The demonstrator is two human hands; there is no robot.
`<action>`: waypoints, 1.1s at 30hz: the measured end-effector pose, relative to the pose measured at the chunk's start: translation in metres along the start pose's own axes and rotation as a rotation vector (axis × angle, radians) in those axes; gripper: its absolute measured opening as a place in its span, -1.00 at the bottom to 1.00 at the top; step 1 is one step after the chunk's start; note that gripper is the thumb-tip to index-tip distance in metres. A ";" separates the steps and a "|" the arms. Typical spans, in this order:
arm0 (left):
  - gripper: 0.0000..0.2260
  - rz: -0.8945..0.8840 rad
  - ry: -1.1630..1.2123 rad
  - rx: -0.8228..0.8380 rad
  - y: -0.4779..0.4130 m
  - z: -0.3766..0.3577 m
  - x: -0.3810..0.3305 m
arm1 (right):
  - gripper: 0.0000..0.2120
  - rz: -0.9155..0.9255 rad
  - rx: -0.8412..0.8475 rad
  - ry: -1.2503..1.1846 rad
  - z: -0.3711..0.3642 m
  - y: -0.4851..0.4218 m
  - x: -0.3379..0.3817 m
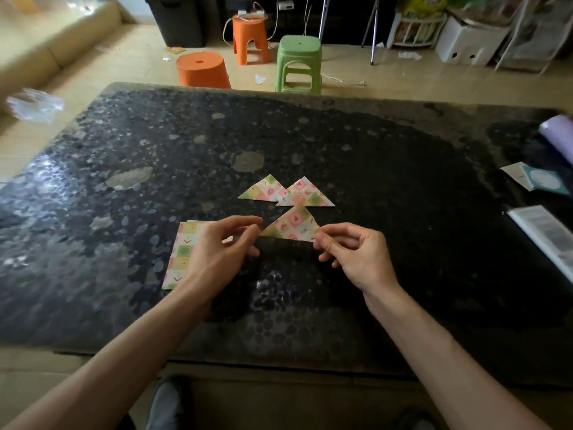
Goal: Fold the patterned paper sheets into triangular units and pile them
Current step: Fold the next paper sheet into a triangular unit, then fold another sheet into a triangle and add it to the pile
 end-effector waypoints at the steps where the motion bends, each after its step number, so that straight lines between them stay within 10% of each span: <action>1: -0.88 0.006 0.044 -0.021 -0.003 0.007 0.000 | -0.91 -0.003 -0.015 -0.013 -0.006 -0.008 0.000; 22: -0.76 0.036 -0.003 -0.153 -0.009 0.063 0.016 | -0.87 0.338 -0.327 0.501 -0.054 -0.068 0.010; 33: -0.29 0.161 -0.667 -0.352 -0.022 0.113 0.056 | -0.46 0.422 0.208 0.719 -0.149 -0.016 0.016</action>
Point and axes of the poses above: each hand's wrist, its own y-axis away from the middle knuckle, its own z-axis out of the back of the hand, x = y × z, the point moved 7 cm from there along -y, towards the middle knuckle, and after that the axes turned 14 degrees about z, right-handed, at the moved point
